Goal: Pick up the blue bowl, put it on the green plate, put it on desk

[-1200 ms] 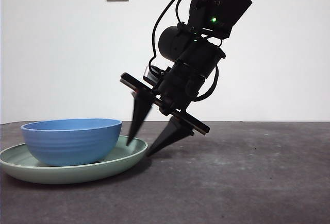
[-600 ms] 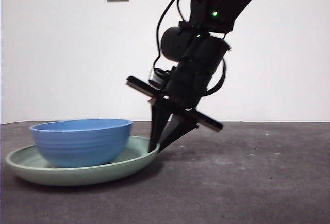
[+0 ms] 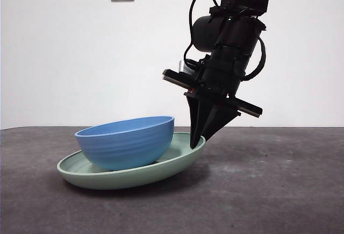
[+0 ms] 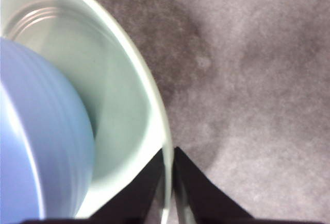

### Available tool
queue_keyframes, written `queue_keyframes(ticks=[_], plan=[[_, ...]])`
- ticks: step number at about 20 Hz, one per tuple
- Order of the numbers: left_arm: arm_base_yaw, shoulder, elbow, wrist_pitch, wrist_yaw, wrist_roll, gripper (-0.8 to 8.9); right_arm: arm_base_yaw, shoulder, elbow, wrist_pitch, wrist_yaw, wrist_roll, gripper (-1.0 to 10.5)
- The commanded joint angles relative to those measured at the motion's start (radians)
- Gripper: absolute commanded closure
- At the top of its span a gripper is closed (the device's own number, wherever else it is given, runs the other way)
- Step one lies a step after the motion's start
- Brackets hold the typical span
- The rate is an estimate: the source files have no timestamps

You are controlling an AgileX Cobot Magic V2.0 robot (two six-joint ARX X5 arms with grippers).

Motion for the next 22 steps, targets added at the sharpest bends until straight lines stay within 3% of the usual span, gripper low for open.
queue_keyframes(ticks=[1, 2, 5, 10, 15, 19, 22], plan=[[-0.005, 0.007, 0.013, 0.005, -0.001, -0.004, 1.57, 0.005, 0.017, 0.014, 0.000, 0.024, -0.018, 9.4], [-0.005, 0.007, 0.013, 0.006, -0.001, -0.003, 1.57, 0.005, 0.017, 0.014, 0.000, 0.031, -0.018, 9.1], [-0.005, 0.007, 0.013, 0.011, -0.001, -0.003, 1.57, 0.005, 0.017, 0.014, -0.002, 0.055, -0.028, 6.5], [-0.005, 0.007, 0.013, 0.008, -0.001, -0.003, 1.57, -0.031, -0.050, 0.020, -0.061, 0.171, -0.059, 5.9], [-0.005, 0.007, 0.013, 0.008, -0.001, -0.003, 1.57, -0.043, -0.283, 0.020, -0.154, 0.264, -0.131, 3.1], [-0.005, 0.007, 0.013, 0.006, -0.001, -0.003, 1.57, -0.014, -0.556, 0.020, -0.261, 0.265, -0.149, 2.9], [-0.005, 0.007, 0.013, 0.005, -0.001, -0.003, 1.57, 0.007, -0.752, 0.020, -0.375, 0.311, -0.182, 2.9]])
